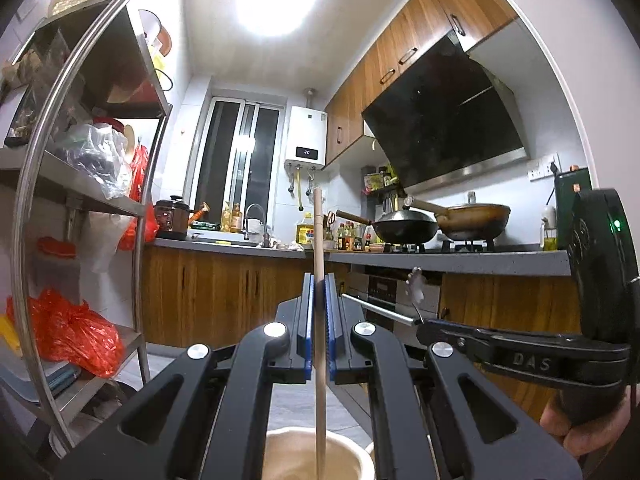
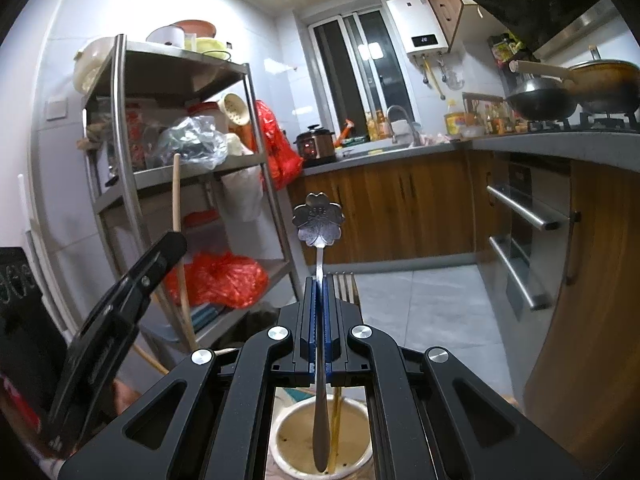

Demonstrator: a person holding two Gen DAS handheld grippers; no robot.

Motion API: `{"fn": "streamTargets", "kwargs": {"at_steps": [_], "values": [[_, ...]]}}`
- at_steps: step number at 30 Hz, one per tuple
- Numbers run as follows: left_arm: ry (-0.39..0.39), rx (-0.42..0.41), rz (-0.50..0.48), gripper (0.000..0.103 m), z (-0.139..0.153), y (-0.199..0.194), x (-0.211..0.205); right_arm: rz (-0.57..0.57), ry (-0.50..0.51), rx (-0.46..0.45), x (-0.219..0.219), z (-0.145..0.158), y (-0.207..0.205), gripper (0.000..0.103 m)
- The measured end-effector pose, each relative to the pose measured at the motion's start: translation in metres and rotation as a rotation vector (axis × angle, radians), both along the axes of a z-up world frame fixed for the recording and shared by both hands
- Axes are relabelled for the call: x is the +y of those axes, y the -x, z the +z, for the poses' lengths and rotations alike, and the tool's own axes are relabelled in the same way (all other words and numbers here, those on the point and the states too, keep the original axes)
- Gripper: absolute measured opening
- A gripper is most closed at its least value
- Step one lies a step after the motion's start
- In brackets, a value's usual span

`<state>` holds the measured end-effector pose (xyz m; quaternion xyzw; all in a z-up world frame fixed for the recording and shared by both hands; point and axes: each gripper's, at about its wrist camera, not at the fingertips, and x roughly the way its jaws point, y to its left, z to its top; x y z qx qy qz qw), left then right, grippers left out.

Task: Organize utensils
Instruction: 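Lift the chopstick with the left tool over the pot while the right tool carries the spoon there, then open the left tool to drop the chopstick in the pot while the right tool lowers the spoon into it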

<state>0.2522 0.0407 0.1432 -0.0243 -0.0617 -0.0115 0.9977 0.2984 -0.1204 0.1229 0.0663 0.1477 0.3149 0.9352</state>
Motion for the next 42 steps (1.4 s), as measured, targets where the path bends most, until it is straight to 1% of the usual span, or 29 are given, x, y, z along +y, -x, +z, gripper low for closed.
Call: {"fn": "streamTargets", "kwargs": {"at_steps": [5, 10, 16, 21, 26, 31, 36, 42], "values": [[-0.033, 0.018, 0.002, 0.005, -0.012, 0.000, -0.008, -0.002, 0.063, 0.019, 0.010, -0.018, -0.001, 0.004], [-0.060, 0.058, 0.002, 0.005, -0.027, 0.002, -0.014, 0.002, 0.111, 0.041, 0.013, -0.031, 0.006, 0.004], [-0.085, 0.079, 0.020, 0.005, -0.027, 0.007, -0.018, 0.005, 0.147, 0.064, 0.016, -0.040, 0.011, 0.004], [-0.092, 0.046, 0.020, 0.005, -0.018, 0.013, -0.020, 0.016, 0.160, 0.079, 0.021, -0.045, 0.010, 0.004], [-0.061, 0.063, 0.018, 0.005, -0.017, 0.009, -0.015, 0.026, 0.156, 0.090, 0.022, -0.047, 0.010, 0.004], [-0.063, 0.050, 0.011, 0.005, -0.013, 0.016, -0.019, 0.031, 0.156, 0.092, 0.023, -0.047, 0.010, 0.004], [-0.106, 0.072, 0.036, 0.005, -0.025, 0.015, -0.031, 0.035, 0.162, 0.094, 0.024, -0.047, 0.012, 0.004], [-0.098, 0.116, 0.100, 0.005, -0.035, 0.009, -0.034, 0.034, 0.156, 0.097, 0.021, -0.047, 0.012, 0.004]]}}
